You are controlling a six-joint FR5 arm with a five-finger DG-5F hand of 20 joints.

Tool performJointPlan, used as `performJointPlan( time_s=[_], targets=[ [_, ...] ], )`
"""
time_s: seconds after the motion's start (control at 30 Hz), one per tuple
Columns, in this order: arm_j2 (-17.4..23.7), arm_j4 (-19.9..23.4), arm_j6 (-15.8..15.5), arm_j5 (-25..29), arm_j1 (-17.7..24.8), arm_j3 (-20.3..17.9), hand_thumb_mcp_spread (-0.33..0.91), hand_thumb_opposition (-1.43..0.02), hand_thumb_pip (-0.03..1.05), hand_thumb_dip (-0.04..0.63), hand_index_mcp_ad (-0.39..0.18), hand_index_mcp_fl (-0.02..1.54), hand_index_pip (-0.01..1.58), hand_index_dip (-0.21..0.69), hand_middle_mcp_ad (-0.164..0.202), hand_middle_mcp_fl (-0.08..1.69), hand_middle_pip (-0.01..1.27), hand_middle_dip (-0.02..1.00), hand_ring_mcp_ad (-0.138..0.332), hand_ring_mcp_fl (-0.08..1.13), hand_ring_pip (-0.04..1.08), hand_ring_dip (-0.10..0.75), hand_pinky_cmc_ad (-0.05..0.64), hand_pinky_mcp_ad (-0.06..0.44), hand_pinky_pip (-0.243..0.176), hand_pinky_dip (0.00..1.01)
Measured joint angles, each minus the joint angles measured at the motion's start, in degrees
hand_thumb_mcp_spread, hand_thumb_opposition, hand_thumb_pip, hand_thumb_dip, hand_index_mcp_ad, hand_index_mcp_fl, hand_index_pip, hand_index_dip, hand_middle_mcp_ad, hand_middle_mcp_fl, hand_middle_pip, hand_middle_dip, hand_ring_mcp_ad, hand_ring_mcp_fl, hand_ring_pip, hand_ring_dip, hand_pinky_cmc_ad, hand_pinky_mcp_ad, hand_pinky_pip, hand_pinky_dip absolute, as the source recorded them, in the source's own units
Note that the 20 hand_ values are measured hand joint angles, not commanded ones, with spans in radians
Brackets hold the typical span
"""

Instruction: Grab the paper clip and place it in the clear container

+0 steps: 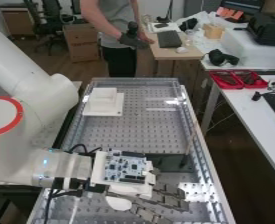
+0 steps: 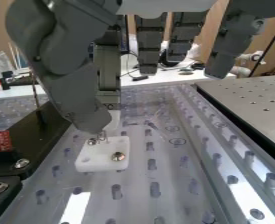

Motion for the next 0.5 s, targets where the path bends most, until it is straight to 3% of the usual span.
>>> performJointPlan(
  time_s=[0.17, 0.5],
  targets=[
    [0.1, 0.4, 0.7, 0.2, 0.0, -0.1, 0.45, -0.82, 0.76, 0.278, -0.185, 0.32, 1.54, 0.016, 0.061, 0.12, 0.12, 0.17, 0.087, 0.0, 0.08, 0.087, 0.33, 0.274, 0.052, 0.2],
    [1.0, 3.7, 5.7, 1.3, -0.2, -1.5, 0.46, -0.94, 0.66, 0.271, -0.183, 0.56, 1.46, 0.0, 0.058, 0.2, 0.12, 0.17, 0.089, 0.05, 0.1, 0.087, 0.332, 0.271, 0.072, 0.19]
  ],
)
